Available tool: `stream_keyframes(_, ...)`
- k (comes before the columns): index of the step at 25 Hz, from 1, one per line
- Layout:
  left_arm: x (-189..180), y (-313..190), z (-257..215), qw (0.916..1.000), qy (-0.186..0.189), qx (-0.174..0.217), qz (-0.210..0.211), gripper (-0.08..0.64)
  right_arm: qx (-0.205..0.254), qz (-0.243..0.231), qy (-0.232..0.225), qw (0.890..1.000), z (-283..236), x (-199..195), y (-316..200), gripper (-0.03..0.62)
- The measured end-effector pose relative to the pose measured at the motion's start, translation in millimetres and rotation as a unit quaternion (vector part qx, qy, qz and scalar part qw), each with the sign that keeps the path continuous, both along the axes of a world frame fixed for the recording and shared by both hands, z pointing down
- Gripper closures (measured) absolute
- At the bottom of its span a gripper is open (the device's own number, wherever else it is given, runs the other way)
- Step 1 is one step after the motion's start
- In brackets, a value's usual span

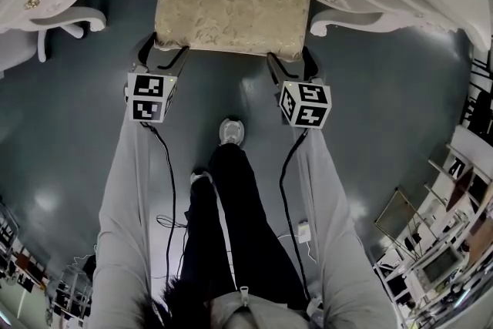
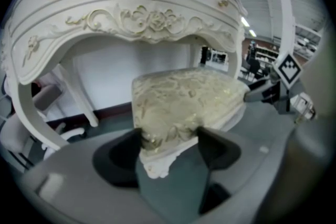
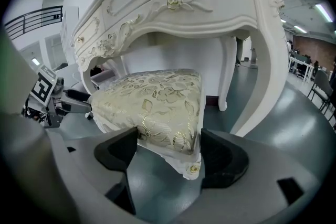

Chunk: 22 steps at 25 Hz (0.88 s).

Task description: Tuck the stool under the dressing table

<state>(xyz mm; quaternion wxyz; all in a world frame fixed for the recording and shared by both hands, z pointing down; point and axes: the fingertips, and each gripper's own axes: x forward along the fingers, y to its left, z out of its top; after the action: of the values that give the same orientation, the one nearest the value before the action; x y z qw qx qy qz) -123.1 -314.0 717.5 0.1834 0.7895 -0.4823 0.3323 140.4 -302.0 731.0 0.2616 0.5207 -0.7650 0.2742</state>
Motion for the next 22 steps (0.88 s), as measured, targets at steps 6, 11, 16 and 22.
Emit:
stream_keyframes(6,0,-12,2,1.0,-0.004,-0.001,-0.002,0.212,0.0,-0.004,0.0,1.0,0,2,-16,0.213)
stream_keyframes(11,3,-25,1,0.9999,-0.006,-0.007,-0.01,0.212,-0.001,-0.007,0.001,1.0,0,4,-33,0.215)
stream_keyframes(16,4,-41,0,0.9998,-0.008,-0.009,-0.014,0.212,-0.001,-0.013,0.001,1.0,-1,5,-50,0.215)
stream_keyframes(22,5,-53,1,0.9998,-0.008,-0.007,-0.019,0.212,0.001,-0.019,0.001,1.0,-1,7,-65,0.213)
